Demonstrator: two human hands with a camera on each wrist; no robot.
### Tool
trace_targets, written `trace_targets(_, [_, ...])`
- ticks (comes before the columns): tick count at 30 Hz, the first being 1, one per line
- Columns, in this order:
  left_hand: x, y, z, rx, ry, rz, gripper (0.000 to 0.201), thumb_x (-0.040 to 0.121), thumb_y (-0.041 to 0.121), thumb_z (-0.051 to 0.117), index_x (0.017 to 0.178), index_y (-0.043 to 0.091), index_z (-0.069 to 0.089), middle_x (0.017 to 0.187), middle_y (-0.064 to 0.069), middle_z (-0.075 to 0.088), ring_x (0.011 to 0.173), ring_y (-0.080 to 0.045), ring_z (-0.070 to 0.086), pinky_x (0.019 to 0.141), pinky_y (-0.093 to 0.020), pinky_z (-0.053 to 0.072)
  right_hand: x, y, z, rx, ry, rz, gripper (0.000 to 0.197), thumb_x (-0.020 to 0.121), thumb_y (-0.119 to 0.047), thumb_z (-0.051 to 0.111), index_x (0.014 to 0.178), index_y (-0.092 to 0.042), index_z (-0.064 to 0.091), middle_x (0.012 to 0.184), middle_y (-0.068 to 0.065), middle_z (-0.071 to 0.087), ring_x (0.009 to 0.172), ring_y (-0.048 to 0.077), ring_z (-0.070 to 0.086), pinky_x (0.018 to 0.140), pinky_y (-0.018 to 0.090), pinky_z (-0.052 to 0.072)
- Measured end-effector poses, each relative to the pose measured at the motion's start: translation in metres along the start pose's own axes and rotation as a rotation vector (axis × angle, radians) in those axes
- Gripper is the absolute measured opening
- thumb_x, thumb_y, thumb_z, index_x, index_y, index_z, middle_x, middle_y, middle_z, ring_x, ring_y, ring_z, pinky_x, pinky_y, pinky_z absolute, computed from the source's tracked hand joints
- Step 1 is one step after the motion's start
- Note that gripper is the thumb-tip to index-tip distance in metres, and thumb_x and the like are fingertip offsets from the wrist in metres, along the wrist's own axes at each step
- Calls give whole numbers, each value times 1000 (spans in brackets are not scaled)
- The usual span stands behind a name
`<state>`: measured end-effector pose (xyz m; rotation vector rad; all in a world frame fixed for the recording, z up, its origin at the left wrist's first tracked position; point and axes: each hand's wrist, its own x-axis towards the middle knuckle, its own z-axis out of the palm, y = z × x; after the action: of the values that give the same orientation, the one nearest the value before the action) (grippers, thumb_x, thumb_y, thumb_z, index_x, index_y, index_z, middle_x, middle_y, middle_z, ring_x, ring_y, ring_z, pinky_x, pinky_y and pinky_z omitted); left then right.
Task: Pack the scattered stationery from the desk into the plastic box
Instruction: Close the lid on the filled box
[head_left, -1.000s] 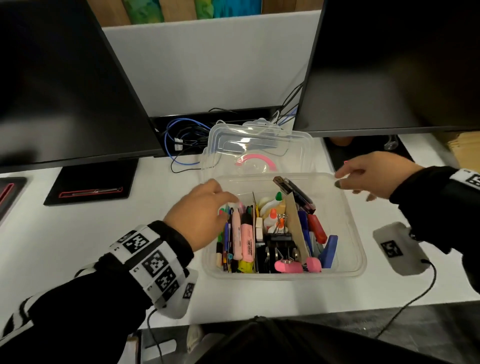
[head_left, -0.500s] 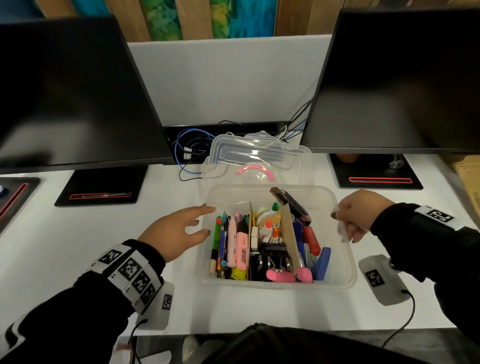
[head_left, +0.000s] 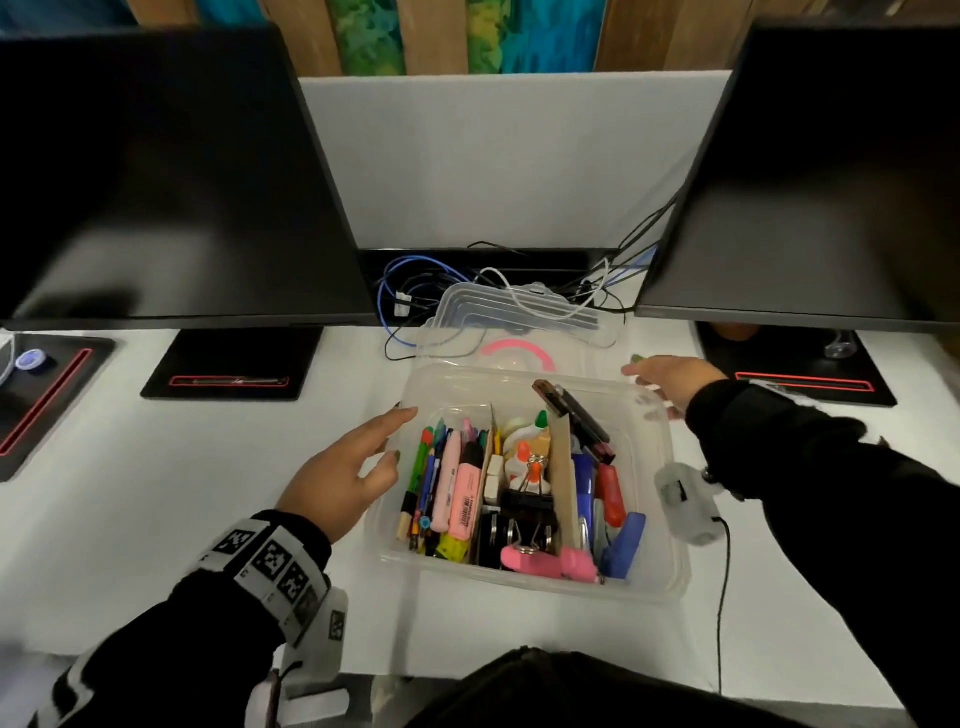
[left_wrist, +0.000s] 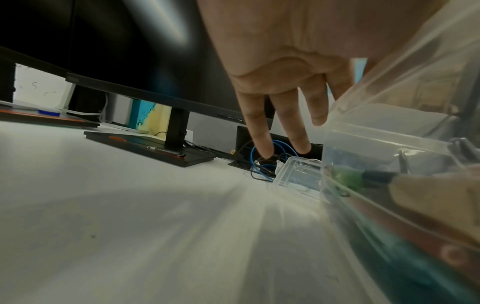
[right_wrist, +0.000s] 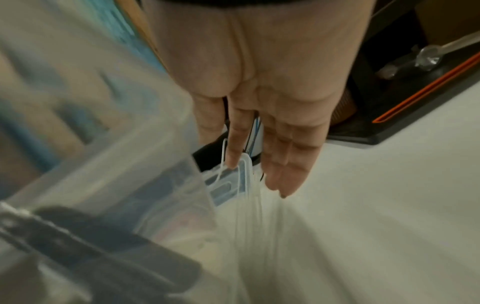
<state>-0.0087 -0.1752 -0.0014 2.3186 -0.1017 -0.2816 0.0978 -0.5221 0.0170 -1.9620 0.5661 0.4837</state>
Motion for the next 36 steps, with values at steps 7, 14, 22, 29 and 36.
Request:
trace_targets(7, [-1, -4, 3, -23, 14, -6, 52, 96, 22, 41, 137, 53, 32, 141, 31, 31, 120, 9, 39, 102, -20, 34, 41, 15, 11, 126, -19, 40, 42, 84, -19, 69, 121, -18, 49, 114, 14, 59, 99, 35, 58, 76, 47, 51])
trace_targets(14, [1, -8, 3, -3, 22, 24, 53, 96, 21, 42, 137, 53, 31, 141, 31, 32, 123, 11, 37, 100, -13, 31, 59, 19, 15, -33, -106, 3, 36, 90, -21, 60, 125, -15, 56, 127, 15, 57, 113, 38, 56, 99, 48, 45])
trace_targets(22, [-1, -5, 0, 63, 31, 25, 55, 95, 24, 43, 134, 58, 26, 136, 37, 27, 111, 15, 39, 83, 5, 26, 42, 8, 15, -175, -74, -67, 27, 90, -10, 58, 117, -10, 61, 107, 10, 59, 95, 28, 57, 81, 35, 51])
trace_targets(29, [-3, -7, -1, 52, 10, 18, 55, 95, 24, 43, 137, 56, 28, 142, 30, 31, 119, 8, 43, 95, -10, 31, 24, 0, 12, -141, -81, -247, 24, 89, 4, 52, 108, -7, 63, 103, 11, 60, 79, 16, 56, 78, 20, 48])
trace_targets(36, [-3, -9, 7, -141, 98, -25, 45, 92, 27, 47, 127, 53, 39, 119, 23, 50, 106, -3, 54, 86, -21, 42, -4, 6, -2, -6, -11, -409, 19, 91, -2, 54, 102, -12, 67, 104, 8, 66, 94, 23, 63, 85, 32, 52])
